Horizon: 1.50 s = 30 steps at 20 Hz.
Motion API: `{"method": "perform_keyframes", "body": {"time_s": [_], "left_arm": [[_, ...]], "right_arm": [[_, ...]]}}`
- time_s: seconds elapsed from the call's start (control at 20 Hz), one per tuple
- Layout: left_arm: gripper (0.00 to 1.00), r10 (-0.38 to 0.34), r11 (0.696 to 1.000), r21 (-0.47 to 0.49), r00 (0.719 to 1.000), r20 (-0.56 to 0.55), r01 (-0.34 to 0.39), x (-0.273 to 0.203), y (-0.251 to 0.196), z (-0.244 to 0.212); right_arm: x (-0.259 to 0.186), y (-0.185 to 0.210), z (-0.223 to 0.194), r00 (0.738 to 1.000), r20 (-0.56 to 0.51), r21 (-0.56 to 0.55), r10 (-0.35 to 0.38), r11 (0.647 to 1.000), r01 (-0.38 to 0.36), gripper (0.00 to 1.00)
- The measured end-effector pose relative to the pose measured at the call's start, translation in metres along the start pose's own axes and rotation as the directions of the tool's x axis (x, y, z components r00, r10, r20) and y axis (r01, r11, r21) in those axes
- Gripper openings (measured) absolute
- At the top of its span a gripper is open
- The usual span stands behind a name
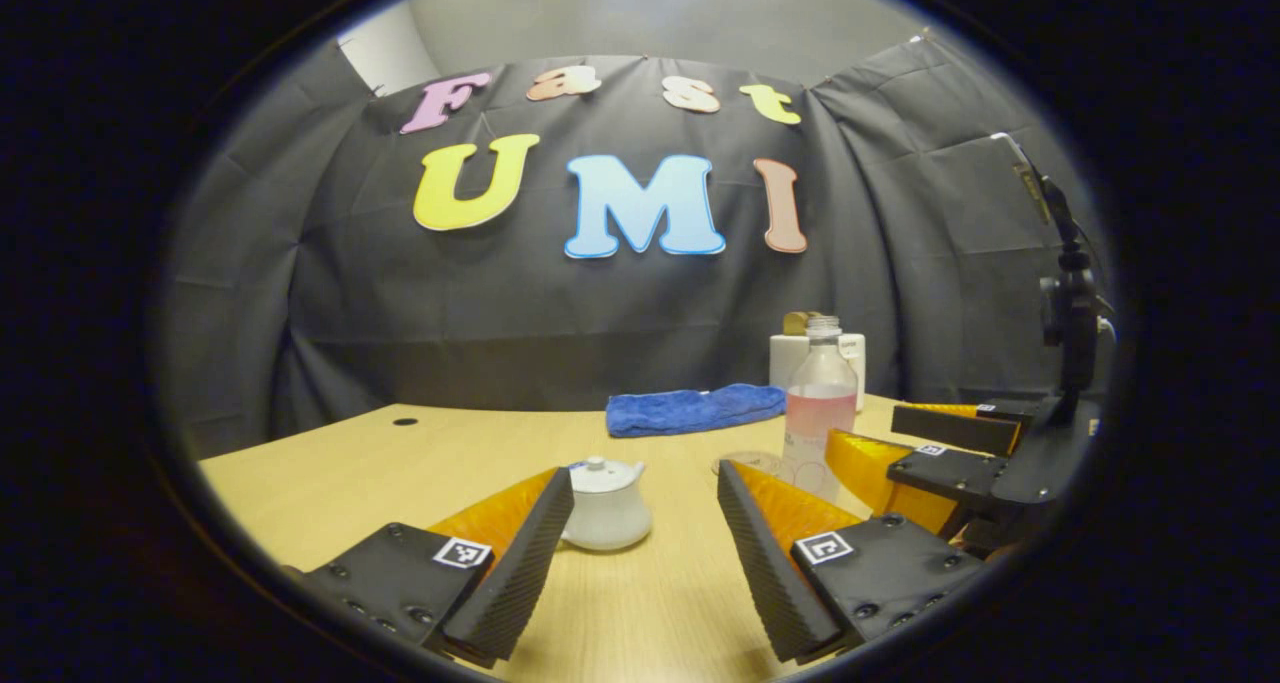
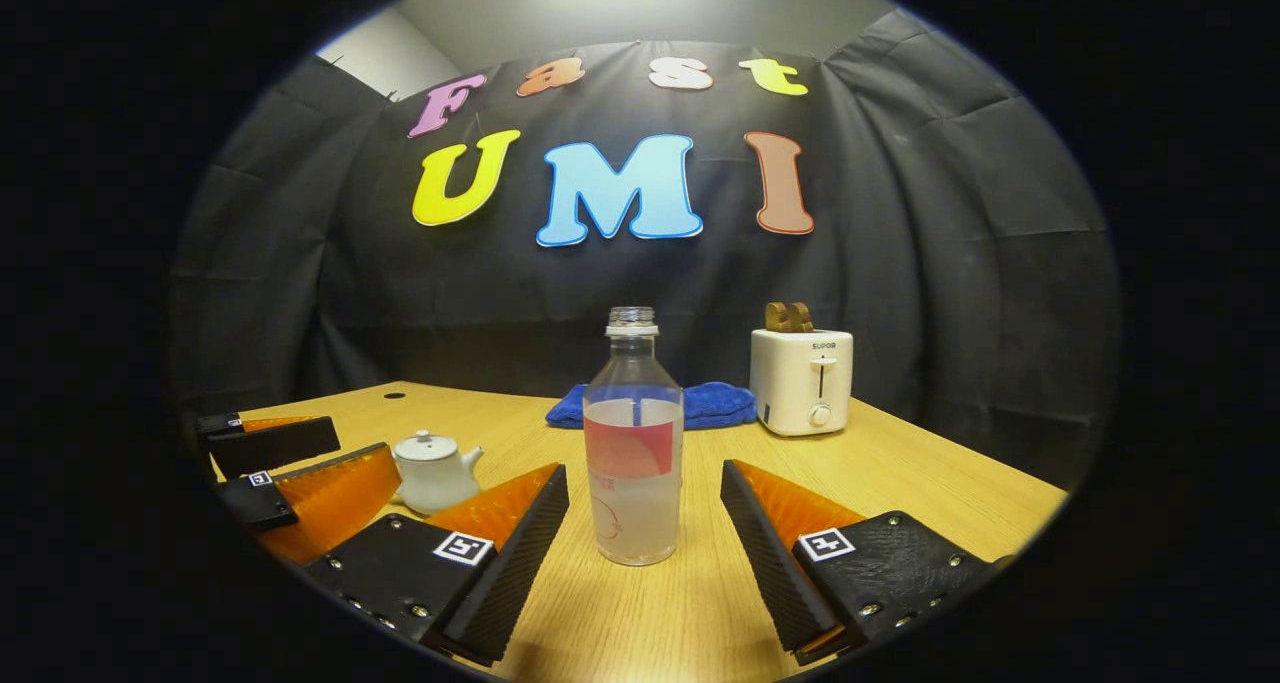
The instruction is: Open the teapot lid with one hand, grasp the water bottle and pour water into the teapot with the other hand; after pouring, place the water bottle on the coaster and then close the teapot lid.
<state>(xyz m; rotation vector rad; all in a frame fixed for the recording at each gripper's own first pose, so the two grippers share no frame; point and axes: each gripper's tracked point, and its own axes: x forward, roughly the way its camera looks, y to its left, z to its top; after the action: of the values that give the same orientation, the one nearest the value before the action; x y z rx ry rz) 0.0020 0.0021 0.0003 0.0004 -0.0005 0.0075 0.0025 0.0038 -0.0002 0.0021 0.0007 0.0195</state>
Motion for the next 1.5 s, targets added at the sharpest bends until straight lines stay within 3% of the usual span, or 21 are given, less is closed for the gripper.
{"method": "perform_keyframes", "body": {"time_s": [0.3, 1.15, 1.45, 1.5], "left_arm": [[0.97, 0.022, 1.0, 0.0, 1.0, -0.005, -0.022, 0.004, 0.005, -0.001], [0.96, -0.041, 0.999, 0.003, 0.998, -0.055, 0.041, 0.011, -0.001, -0.008], [0.96, -0.047, 0.999, -0.002, 0.993, -0.112, 0.047, 0.004, -0.002, -0.016], [0.92, -0.051, 0.999, 0.0, 0.992, -0.116, 0.051, 0.004, -0.003, -0.016]], "right_arm": [[0.017, 0.001, -0.002, 1.0, -0.015, 0.004, -0.006, 1.0, 0.006, 0.95], [0.052, 0.006, 0.0, 1.0, -0.01, 0.002, -0.007, 1.0, 0.007, 0.95], [0.065, 0.002, -0.018, 0.989, -0.146, 0.055, 0.009, 0.998, -0.001, 0.95], [0.066, 0.0, -0.021, 0.987, -0.162, 0.074, 0.014, 0.997, -0.002, 0.95]]}}
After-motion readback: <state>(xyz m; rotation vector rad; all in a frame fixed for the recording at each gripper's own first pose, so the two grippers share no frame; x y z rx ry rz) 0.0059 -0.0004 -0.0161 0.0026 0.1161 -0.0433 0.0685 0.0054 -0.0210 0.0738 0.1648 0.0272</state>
